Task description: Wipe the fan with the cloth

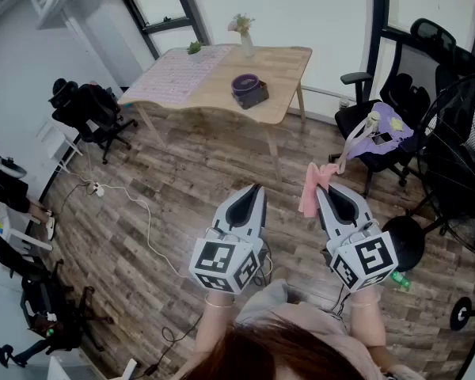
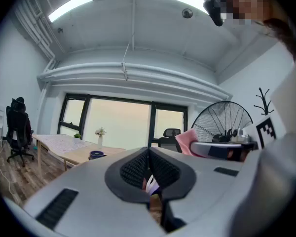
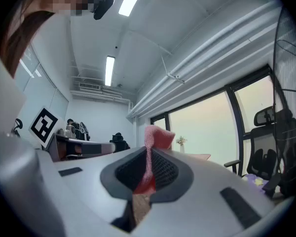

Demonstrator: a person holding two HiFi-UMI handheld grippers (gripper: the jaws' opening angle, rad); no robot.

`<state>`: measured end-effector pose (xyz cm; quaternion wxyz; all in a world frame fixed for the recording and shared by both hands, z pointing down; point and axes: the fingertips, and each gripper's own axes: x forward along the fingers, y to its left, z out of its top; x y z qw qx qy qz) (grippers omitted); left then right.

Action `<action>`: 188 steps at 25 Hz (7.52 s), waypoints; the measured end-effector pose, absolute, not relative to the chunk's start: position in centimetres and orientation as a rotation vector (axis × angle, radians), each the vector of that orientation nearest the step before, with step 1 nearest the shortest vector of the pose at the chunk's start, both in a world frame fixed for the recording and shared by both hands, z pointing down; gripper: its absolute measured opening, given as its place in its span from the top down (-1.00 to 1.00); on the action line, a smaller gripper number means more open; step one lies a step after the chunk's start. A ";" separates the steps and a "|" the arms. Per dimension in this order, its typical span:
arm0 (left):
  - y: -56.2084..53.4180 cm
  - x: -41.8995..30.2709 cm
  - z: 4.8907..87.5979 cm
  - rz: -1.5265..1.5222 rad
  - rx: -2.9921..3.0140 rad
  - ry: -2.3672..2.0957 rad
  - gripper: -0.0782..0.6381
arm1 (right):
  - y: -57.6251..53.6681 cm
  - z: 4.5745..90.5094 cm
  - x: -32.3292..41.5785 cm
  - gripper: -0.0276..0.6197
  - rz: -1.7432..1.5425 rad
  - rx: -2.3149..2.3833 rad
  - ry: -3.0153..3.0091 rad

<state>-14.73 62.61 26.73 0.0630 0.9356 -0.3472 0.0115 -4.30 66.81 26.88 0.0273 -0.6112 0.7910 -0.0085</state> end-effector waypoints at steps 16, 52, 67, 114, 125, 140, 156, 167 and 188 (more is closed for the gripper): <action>52.1 -16.8 27.3 0.001 2.801 -1.041 0.74 | 56.5 27.5 -6.2 0.85 -0.113 -1.882 2.417; 29.4 -4.9 28.8 0.031 2.790 -0.968 0.74 | 32.9 29.0 4.0 0.84 -0.110 -1.889 2.446; 18.7 -0.9 30.5 0.108 2.678 -1.140 0.74 | 21.4 29.5 8.4 0.84 -0.145 -1.710 2.565; -6.0 -9.2 50.6 0.522 2.099 -0.994 0.54 | -7.3 39.3 -0.5 0.84 -0.207 -1.708 2.987; -9.9 -9.1 56.2 0.606 1.937 -0.876 0.52 | -12.2 43.2 -3.3 0.84 -0.182 -1.647 3.186; -11.7 -8.4 60.1 0.579 1.717 -0.974 0.46 | -17.4 48.1 -4.7 0.84 -0.111 -1.279 3.488; -12.5 -8.3 60.8 0.563 1.547 -1.039 0.47 | -20.7 53.2 -6.9 0.84 -0.020 -0.886 3.742; -12.1 -8.3 61.1 0.573 1.446 -1.053 0.52 | -20.9 56.2 -8.2 0.84 -0.051 -0.746 3.833; -12.3 -8.3 61.0 0.604 1.428 -1.136 0.64 | -23.1 57.0 -7.2 0.84 -0.177 -0.933 3.849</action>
